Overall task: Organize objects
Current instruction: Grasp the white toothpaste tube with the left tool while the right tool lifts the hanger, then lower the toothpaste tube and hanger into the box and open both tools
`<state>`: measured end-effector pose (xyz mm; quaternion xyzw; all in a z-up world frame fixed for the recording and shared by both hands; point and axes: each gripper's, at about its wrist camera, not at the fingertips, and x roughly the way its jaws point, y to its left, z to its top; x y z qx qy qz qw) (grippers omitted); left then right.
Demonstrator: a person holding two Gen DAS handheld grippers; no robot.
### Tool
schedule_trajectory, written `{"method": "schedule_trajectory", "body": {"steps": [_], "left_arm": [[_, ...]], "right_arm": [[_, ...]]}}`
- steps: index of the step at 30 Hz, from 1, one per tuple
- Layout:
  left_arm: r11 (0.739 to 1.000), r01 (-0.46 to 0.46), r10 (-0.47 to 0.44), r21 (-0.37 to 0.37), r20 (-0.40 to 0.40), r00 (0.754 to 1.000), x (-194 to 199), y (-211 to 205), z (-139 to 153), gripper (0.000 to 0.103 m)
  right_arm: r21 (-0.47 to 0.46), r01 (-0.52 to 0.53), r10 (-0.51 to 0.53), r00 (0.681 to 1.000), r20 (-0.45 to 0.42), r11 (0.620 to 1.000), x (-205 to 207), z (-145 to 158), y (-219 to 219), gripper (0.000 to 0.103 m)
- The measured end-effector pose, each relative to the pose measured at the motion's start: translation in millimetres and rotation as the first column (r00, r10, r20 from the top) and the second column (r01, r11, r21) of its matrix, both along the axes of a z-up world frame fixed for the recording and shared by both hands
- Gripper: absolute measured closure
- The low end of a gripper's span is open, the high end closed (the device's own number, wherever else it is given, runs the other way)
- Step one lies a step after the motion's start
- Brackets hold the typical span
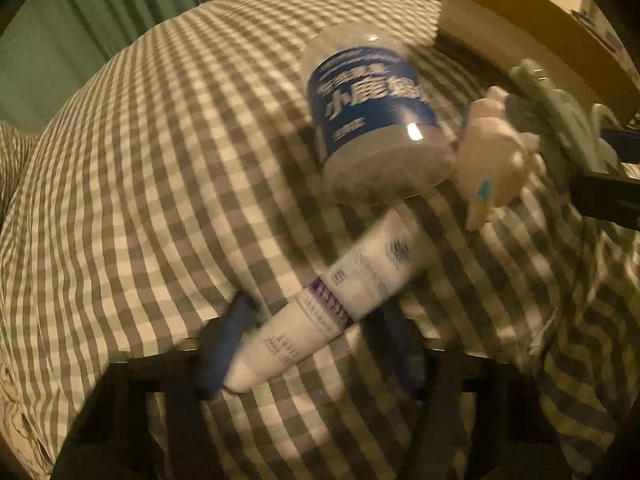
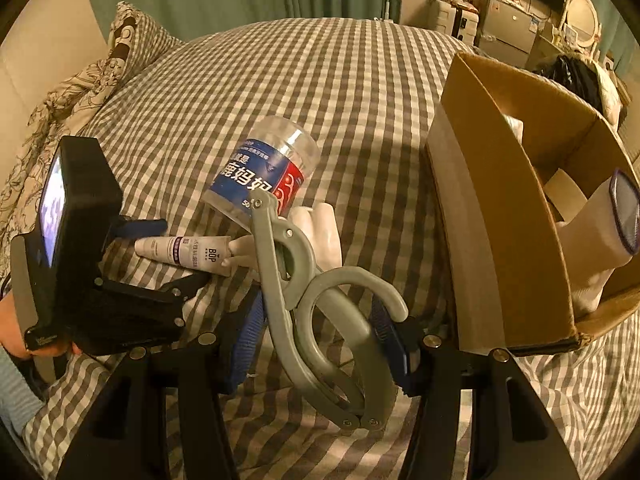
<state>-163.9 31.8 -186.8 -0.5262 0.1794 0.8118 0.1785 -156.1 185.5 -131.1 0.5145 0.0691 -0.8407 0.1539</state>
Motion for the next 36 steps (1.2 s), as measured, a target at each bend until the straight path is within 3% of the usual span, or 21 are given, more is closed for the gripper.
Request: {"method": "schedule_trajectory", "body": {"steps": [3, 6, 17, 25, 36], "left_arm": [[1.0, 0.003, -0.004, -0.016, -0.02, 1.0, 3.9, 0.7, 7.1, 0.069], [1.0, 0.008, -0.009, -0.029, -0.049, 0.999, 11.7, 2.4, 21.6, 0.077], [0.993, -0.037, 0.052, 0.109, -0.133, 0.99, 55.0, 9.6, 112.8, 0.079], [0.98, -0.042, 0.086, 0.195, -0.222, 0.971, 76.6, 23.2, 180.1, 0.079], [0.952, 0.049, 0.061, 0.303, -0.344, 0.937, 96.4, 91.7, 270.5, 0.079]], "right_arm": [[-0.004, 0.005, -0.005, 1.0, -0.003, 1.0, 0.5, -0.6, 0.1, 0.048], [-0.002, 0.009, -0.009, 1.0, -0.012, 1.0, 1.9, -0.6, -0.4, 0.048], [-0.051, 0.017, -0.021, 0.996, -0.083, 0.999, 28.9, 32.2, 8.5, 0.048], [-0.09, 0.034, -0.053, 0.976, -0.213, 0.995, 56.2, 100.0, 29.0, 0.048], [-0.134, 0.062, -0.114, 0.897, -0.428, 0.989, 82.5, 218.4, 95.6, 0.048]]}}
